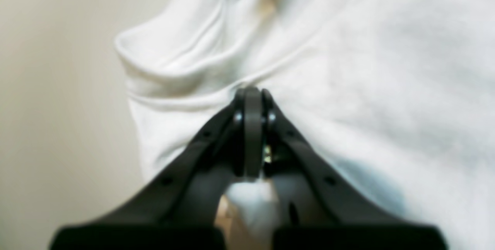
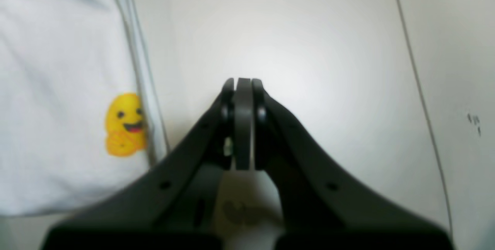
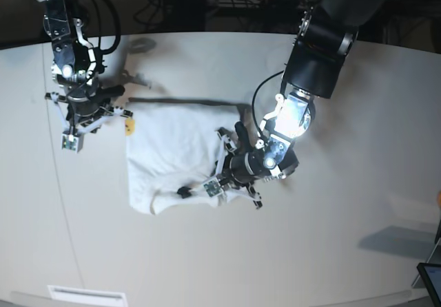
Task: Fold the T-shirt properly
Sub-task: 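Sweep the left gripper across the shirt to smooth and square it, then press both grippers along the collar edge of the shirt to flatten it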
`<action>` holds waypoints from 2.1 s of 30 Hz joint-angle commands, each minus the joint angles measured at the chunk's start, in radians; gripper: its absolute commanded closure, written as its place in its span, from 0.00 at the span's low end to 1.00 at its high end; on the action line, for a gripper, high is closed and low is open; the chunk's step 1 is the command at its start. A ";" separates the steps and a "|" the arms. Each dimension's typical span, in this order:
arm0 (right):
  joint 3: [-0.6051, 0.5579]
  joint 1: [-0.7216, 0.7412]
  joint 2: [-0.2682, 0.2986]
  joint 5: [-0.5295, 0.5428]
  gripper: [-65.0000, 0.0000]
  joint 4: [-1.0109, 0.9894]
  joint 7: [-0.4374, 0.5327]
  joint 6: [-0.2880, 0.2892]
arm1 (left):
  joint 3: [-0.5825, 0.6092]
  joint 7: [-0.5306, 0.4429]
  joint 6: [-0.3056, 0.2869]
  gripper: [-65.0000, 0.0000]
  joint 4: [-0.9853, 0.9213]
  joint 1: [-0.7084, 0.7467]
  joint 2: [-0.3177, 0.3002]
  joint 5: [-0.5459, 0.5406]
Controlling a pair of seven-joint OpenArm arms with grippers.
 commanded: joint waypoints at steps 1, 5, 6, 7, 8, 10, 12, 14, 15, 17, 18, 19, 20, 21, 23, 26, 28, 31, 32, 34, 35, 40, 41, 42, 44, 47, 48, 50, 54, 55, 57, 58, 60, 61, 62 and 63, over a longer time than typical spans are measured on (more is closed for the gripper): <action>0.005 0.019 0.007 -0.010 0.99 0.019 0.020 -0.002 | -0.003 0.035 -0.015 1.00 0.036 -0.010 -0.003 0.009; 0.003 0.024 0.007 -0.010 0.99 0.019 0.020 -0.002 | -0.005 0.075 -0.015 1.00 0.136 0.019 -0.004 0.009; 0.002 0.024 0.007 -0.010 0.99 0.019 0.020 -0.002 | -0.001 0.081 -0.015 1.00 0.148 0.019 -0.004 0.009; 0.002 0.024 0.007 -0.009 0.99 0.019 0.020 -0.002 | 0.002 0.083 -0.015 1.00 0.154 0.019 -0.004 0.009; 0.002 0.024 0.007 -0.009 0.99 0.019 0.020 -0.002 | 0.002 0.083 -0.015 1.00 0.157 0.019 0.000 0.009; 0.002 0.024 0.007 -0.007 0.99 0.019 0.020 0.012 | -0.005 0.083 -0.015 1.00 0.156 0.014 0.005 0.009; 0.002 0.022 0.006 -0.007 1.00 0.030 0.020 0.078 | -0.009 0.080 -0.015 1.00 0.159 0.007 0.005 0.007; 0.002 0.016 0.004 -0.010 1.00 0.061 0.022 0.135 | -0.009 0.080 -0.015 1.00 0.165 -0.018 0.005 0.007; 0.002 0.016 0.004 -0.010 1.00 0.079 0.022 0.153 | -0.009 0.080 -0.015 1.00 0.167 -0.030 0.005 0.006; -0.002 0.014 0.004 -0.010 1.00 0.111 0.022 0.158 | -0.011 0.081 -0.015 1.00 0.199 -0.042 0.003 0.001; -0.011 0.014 0.006 -0.012 1.00 0.119 0.022 0.159 | -0.011 0.081 -0.015 1.00 0.234 -0.035 0.000 0.001; -0.031 0.014 0.009 -0.012 1.00 0.121 0.022 0.159 | -0.020 0.083 -0.015 1.00 0.286 -0.025 0.000 0.001; -0.052 0.016 0.022 -0.012 1.00 0.121 0.022 0.159 | -0.041 0.087 -0.015 1.00 0.342 0.005 0.003 0.001; -0.077 0.016 0.036 -0.012 1.00 0.121 0.023 0.159 | -0.061 0.107 -0.015 1.00 0.400 0.036 0.008 0.001; -0.141 0.016 0.059 -0.012 1.00 0.121 0.039 0.159 | -0.095 0.141 -0.015 1.00 0.524 0.100 0.039 0.001; -0.195 -0.016 0.087 -0.012 1.00 0.121 0.146 0.158 | -0.155 0.150 -0.015 1.00 0.687 0.255 0.071 0.003; -0.196 -0.048 0.088 -0.012 1.00 0.118 0.230 0.158 | -0.187 0.147 -0.015 1.00 0.762 0.363 0.077 0.001; -0.196 -0.070 0.090 -0.013 1.00 0.111 0.281 0.158 | -0.230 0.057 -0.015 1.00 0.802 0.485 0.079 0.001; -0.196 -0.070 0.090 -0.013 1.00 0.110 0.286 0.158 | -0.247 0.006 -0.015 1.00 0.799 0.522 0.079 0.003; -0.199 -0.072 0.090 -0.013 1.00 0.105 0.287 0.158 | -0.270 -0.077 -0.015 1.00 0.796 0.576 0.074 0.003; -0.201 -0.072 0.090 -0.013 1.00 0.102 0.289 0.159 | -0.272 -0.112 -0.015 1.00 0.788 0.594 0.066 0.001; -0.224 -0.073 0.090 -0.013 1.00 0.081 0.373 0.159 | -0.270 -0.269 -0.015 1.00 0.710 0.613 0.036 0.001; -0.235 -0.073 0.091 -0.013 1.00 0.071 0.390 0.159 | -0.272 -0.299 -0.015 1.00 0.690 0.613 0.034 0.001; -0.242 -0.073 0.091 -0.013 1.00 0.062 0.399 0.159 | -0.270 -0.329 -0.015 1.00 0.676 0.613 0.034 0.001; -0.262 -0.073 0.091 -0.013 1.00 0.045 0.416 0.159 | -0.270 -0.399 -0.015 1.00 0.653 0.616 0.039 0.001; -0.302 -0.073 0.091 -0.015 1.00 0.035 0.451 0.161 | -0.268 -0.474 -0.001 1.00 0.619 0.624 0.039 0.001; -0.315 -0.073 0.091 -0.015 1.00 0.035 0.456 0.161 | -0.267 -0.497 0.018 1.00 0.607 0.627 0.039 0.001; -0.330 -0.068 0.091 -0.021 1.00 0.035 0.456 0.161 | -0.249 -0.526 0.036 1.00 0.587 0.628 0.039 0.001; -0.330 -0.068 0.079 -0.105 1.00 0.032 0.453 0.161 | -0.198 -0.536 0.070 1.00 0.527 0.621 0.033 0.001; -0.330 -0.068 0.079 -0.108 1.00 0.032 0.453 0.161 | -0.195 -0.537 0.079 1.00 0.503 0.617 0.033 0.001; -0.330 -0.067 0.081 -0.108 1.00 0.016 0.453 0.161 | -0.195 -0.539 0.085 1.00 0.463 0.602 0.034 0.001; -0.330 -0.065 0.081 -0.108 1.00 0.006 0.453 0.161 | -0.195 -0.539 0.085 1.00 0.447 0.596 0.034 0.001; -0.330 -0.064 0.081 -0.108 1.00 -0.022 0.455 0.161 | -0.196 -0.539 0.085 1.00 0.435 0.588 0.034 0.001; -0.330 -0.058 0.081 -0.108 1.00 -0.030 0.455 0.161 | -0.199 -0.540 0.085 1.00 0.441 0.588 0.034 0.001; -0.339 -0.052 0.081 -0.108 1.00 -0.033 0.455 0.161 | -0.201 -0.540 0.085 1.00 0.454 0.585 0.034 0.001; -0.354 -0.050 0.081 -0.108 1.00 -0.036 0.456 0.161 | -0.202 -0.540 0.085 1.00 0.467 0.585 0.034 0.001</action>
